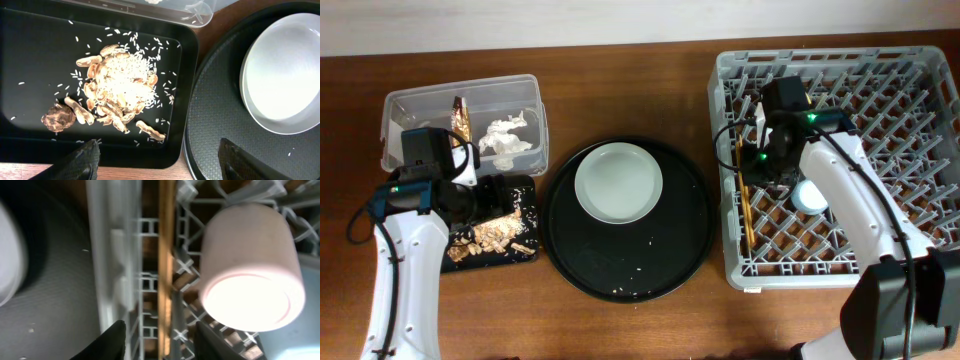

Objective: Sort waste into correct bins and load items into the dishwasher rack
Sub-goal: 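Grasp the edge of the white plate with right gripper, then stand the white plate upright in the dish rack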

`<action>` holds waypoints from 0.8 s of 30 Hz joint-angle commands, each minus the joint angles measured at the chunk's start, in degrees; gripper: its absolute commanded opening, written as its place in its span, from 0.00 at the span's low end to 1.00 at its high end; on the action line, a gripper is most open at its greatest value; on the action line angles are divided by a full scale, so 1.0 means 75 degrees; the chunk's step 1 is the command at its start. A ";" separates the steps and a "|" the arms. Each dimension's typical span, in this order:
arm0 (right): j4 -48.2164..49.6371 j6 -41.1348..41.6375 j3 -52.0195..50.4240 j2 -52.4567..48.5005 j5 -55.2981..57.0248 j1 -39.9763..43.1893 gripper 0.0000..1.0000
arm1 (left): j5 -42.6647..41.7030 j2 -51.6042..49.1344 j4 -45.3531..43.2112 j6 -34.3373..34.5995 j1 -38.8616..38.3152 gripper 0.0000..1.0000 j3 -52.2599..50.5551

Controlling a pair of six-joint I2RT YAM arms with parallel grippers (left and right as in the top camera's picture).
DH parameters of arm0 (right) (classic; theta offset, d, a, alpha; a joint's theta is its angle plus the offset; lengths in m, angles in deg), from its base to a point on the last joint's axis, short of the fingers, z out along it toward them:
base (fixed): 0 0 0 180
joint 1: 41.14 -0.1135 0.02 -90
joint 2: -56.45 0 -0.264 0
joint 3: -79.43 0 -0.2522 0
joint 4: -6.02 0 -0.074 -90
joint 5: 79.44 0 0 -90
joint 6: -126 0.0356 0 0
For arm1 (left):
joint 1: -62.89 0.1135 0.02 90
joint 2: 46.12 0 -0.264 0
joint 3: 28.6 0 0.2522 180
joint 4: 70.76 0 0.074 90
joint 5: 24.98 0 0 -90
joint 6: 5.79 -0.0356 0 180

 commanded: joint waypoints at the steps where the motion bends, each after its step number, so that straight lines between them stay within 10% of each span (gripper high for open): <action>1: 0.0254 -0.0023 0.0638 0.0061 -0.1367 -0.0239 0.45 | 0.0029 0.0114 0.0003 0.0017 0.0017 0.75 0.0032; 11: 0.2075 0.1757 0.0595 -0.2559 -0.0595 -0.2766 0.61 | 0.0029 0.0114 0.0000 0.0017 0.0017 0.75 0.0032; 14: 0.2090 0.1786 0.0592 -0.3197 -0.0592 -0.2766 0.51 | 0.0029 0.0114 0.0000 0.0017 0.0017 0.75 0.0032; 18: 0.1483 0.1781 0.0685 -0.3153 -0.0586 -0.2611 0.06 | 0.0029 0.0114 0.0003 0.0017 0.0017 0.75 0.0032; 24: 0.0629 0.1029 0.1323 -0.0338 0.1545 -0.1888 0.04 | 0.0026 0.0114 0.0003 0.0017 0.0017 0.75 0.0032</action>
